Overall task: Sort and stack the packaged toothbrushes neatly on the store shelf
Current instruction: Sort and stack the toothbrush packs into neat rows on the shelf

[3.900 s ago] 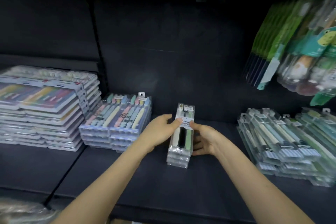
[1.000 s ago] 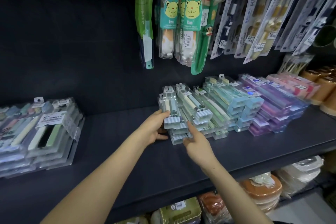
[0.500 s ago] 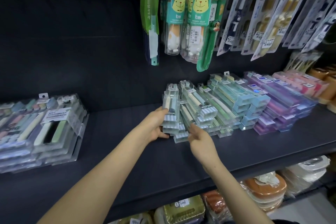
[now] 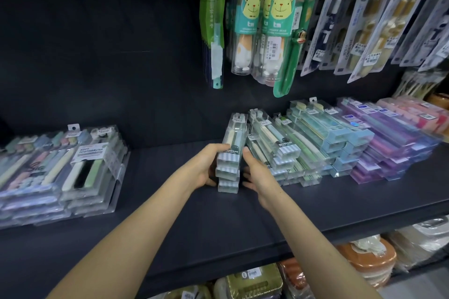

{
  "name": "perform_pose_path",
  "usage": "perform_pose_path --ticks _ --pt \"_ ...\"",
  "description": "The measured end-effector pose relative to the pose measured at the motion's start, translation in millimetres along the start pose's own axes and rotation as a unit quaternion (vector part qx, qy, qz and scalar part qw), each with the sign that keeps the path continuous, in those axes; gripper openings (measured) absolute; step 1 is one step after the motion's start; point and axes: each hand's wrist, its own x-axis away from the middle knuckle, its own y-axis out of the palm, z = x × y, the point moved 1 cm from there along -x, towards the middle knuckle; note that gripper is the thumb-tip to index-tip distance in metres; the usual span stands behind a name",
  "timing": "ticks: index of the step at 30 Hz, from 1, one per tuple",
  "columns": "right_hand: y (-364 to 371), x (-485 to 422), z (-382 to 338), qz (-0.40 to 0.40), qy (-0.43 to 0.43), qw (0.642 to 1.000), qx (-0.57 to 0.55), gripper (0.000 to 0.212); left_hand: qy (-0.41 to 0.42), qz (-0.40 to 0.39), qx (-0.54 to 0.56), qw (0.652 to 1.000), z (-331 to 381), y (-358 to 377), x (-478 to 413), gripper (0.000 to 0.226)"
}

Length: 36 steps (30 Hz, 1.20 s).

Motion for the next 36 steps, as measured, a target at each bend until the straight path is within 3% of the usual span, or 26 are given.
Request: perform_pose_path --ticks 4,10,13,16,20,24,30,34,36 --pt "10.2 -14.2 -21.1 -0.009 0.008 1.000 -0.025 0.029 0.029 0.008 0.088 0.996 10.8 8.0 -9.8 0.040" --pt "21.5 -7.6 -18.0 -0.024 0.052 0.983 -0.176 0.032 0.020 0.031 0.196 0.980 -5.6 19.6 -3.5 0.042" --pt "29.0 2.3 -3.6 -0.052 0.023 0.979 -0.193 0.031 0.032 0.019 0.197 0.980 -22.2 9.3 9.7 0.036" --pt "37.3 11.0 9.3 -0.086 -0.043 0.978 -0.183 0.034 0.074 0.005 0.193 0.978 -33.5 -2.0 24.5 0.044" --pt "45.5 25.8 19.0 -0.128 -0.122 0.978 -0.113 0.044 0.172 0.016 0.160 0.972 -46.3 -18.0 40.6 0.082" --pt "50.8 35.5 24.0 -0.170 -0.173 0.969 -0.054 0.053 0.258 0.016 0.106 0.960 -54.6 -32.4 54.4 0.087" --pt "67.0 46.6 18.2 -0.224 -0.204 0.945 -0.124 0.054 0.329 0.070 -0.054 0.940 -66.3 -40.4 80.5 0.110" --pt "73.3 47.9 16.1 -0.237 -0.225 0.944 -0.044 0.052 0.349 0.087 -0.115 0.926 -70.6 -51.6 90.7 0.116" --pt "75.2 47.7 20.3 -0.238 -0.226 0.944 -0.010 0.063 0.344 0.083 -0.138 0.925 -71.7 -57.6 92.0 0.116"
